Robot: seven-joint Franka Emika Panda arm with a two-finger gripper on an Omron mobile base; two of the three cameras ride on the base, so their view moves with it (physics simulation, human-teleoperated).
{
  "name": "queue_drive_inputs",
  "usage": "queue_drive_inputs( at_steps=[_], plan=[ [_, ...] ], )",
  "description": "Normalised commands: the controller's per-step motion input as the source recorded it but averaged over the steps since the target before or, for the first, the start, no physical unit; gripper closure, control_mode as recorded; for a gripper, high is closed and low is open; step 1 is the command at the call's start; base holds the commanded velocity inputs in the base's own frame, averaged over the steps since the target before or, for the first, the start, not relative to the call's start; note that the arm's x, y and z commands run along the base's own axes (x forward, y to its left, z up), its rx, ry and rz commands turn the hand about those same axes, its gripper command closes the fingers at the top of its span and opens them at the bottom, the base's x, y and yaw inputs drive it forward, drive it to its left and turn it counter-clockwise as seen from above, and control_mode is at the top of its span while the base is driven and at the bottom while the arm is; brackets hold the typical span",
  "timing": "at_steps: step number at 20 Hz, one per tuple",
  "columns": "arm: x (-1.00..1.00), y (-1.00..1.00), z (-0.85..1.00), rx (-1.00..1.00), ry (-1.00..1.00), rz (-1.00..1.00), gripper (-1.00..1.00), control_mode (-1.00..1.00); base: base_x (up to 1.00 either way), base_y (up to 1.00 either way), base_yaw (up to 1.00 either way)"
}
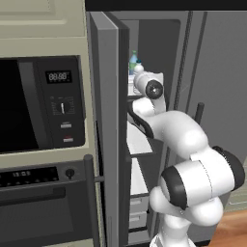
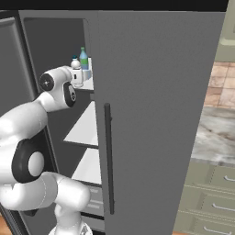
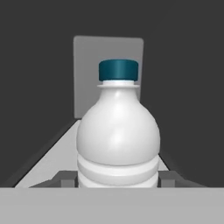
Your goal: Take the bottled waters from the counter and place them in the freezer to freeze. Close the freezer door after placing the bottles.
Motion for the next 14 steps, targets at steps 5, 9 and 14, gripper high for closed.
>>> queue_drive_inputs(
  at_steps=[5,9,14],
  plan=[
    [0.01,0.0,-0.46,0.0,0.0,0.0,1.0,-1.0,0.0,0.0,0.0],
    [0.0,0.0,-0.48,0.0,0.0,0.0,1.0,-1.0,0.0,0.0,0.0],
    [0.0,0.0,-0.43,0.0,0.0,0.0,1.0,-1.0,0.0,0.0,0.0]
  ],
)
